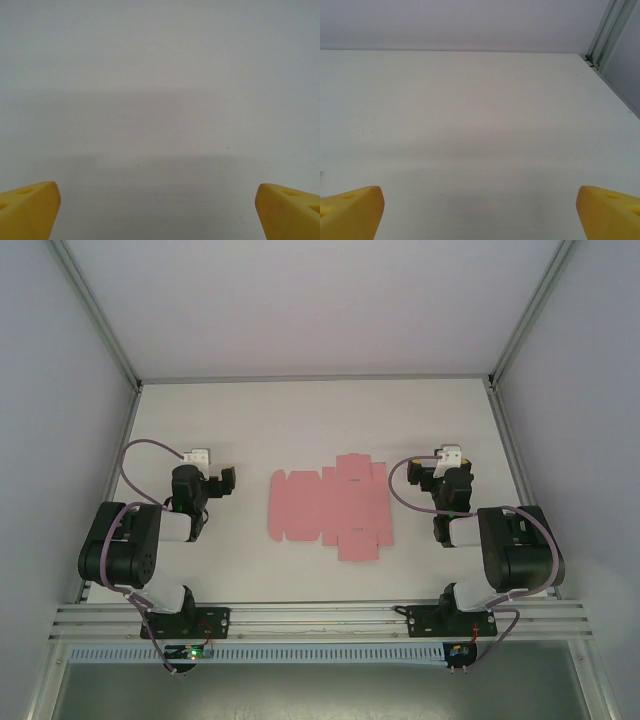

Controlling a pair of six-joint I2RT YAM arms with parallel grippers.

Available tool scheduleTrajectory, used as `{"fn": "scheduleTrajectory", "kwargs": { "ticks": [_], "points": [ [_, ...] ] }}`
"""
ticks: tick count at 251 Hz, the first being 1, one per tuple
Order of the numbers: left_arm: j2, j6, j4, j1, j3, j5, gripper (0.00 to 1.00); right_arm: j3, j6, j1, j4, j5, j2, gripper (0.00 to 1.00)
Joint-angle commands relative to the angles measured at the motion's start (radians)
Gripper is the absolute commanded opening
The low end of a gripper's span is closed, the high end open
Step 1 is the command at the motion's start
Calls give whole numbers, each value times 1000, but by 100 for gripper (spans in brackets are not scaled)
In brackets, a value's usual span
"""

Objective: Assemble paper box

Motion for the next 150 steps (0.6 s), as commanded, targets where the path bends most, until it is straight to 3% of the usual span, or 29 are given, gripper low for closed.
{"fn": "scheduleTrajectory", "kwargs": {
  "ticks": [1, 150],
  "points": [
    [-12, 14, 32, 5, 18, 1, 100, 16, 12, 0, 24, 13, -8, 98],
    [-10, 12, 26, 9, 21, 7, 100, 16, 15, 0, 24, 12, -7, 98]
  ]
}}
